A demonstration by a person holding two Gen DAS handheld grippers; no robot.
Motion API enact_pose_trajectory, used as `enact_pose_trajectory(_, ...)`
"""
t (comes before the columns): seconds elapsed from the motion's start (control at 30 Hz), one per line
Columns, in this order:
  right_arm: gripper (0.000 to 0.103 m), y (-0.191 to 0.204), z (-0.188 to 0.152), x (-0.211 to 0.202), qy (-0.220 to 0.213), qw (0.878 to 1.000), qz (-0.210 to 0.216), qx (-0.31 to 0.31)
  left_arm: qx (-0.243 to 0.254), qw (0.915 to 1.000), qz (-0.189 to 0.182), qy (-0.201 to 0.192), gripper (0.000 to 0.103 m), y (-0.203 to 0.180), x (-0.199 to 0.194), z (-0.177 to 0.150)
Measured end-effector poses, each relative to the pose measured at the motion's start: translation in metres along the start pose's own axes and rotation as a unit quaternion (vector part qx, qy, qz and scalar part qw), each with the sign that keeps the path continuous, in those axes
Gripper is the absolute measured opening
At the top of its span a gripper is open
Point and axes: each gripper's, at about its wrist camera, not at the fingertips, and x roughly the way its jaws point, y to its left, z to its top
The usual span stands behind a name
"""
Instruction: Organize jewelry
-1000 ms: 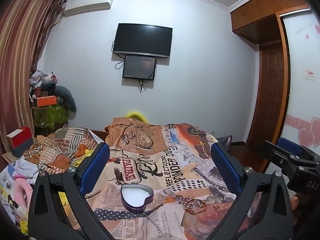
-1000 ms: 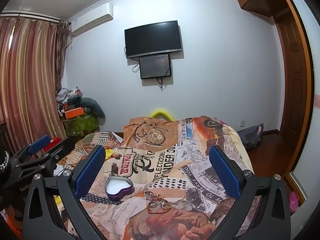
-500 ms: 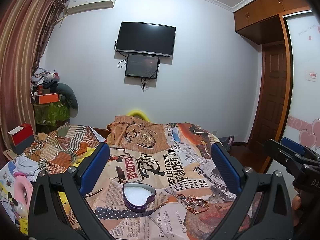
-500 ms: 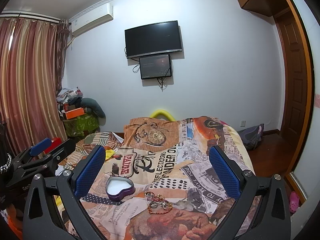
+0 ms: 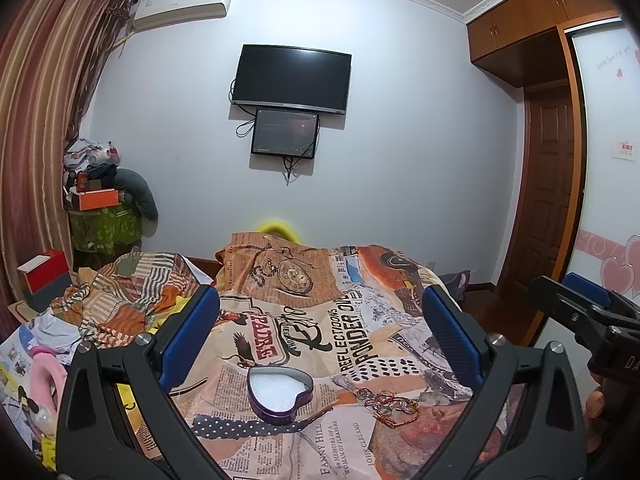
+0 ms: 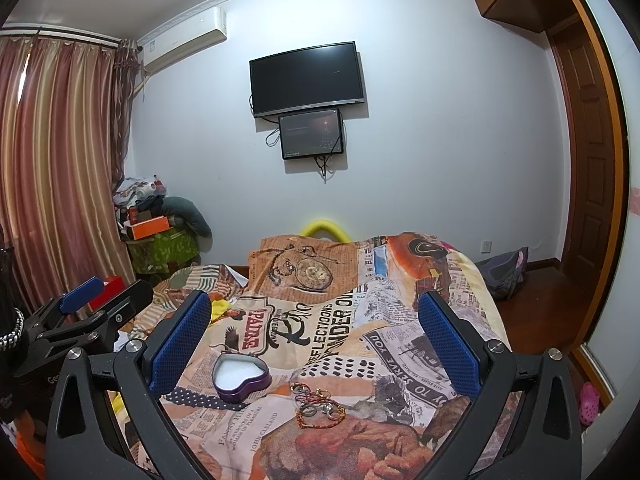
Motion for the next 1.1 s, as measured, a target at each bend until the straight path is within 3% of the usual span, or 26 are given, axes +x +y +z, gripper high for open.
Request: enact_pose_trajectory(1.1,0.103,0.0034,0.0003,0.0013,0.002,1.0,0.002,0.0,0.0,1.0,-0.005,0.002,0.102,-0.0018,-0.0011,0.002)
